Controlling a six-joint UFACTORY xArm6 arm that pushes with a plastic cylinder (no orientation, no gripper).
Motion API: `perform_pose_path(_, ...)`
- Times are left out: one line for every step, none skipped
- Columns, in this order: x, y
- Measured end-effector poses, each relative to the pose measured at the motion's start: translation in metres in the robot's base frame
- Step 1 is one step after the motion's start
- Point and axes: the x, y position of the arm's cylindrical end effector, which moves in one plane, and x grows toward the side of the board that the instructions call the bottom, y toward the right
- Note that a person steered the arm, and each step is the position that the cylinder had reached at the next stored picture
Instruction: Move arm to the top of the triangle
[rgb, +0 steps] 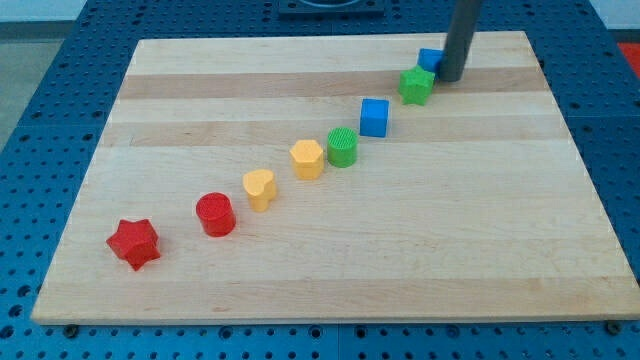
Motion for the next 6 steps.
perform_pose_path(0.000, -0.021)
perform_pose_path(0.000, 0.001)
perform_pose_path(0.000, 0.041)
perform_pose_path(-0.027, 0.041)
perform_pose_path(-0.070, 0.031)
perform_pose_path(-0.070, 0.023)
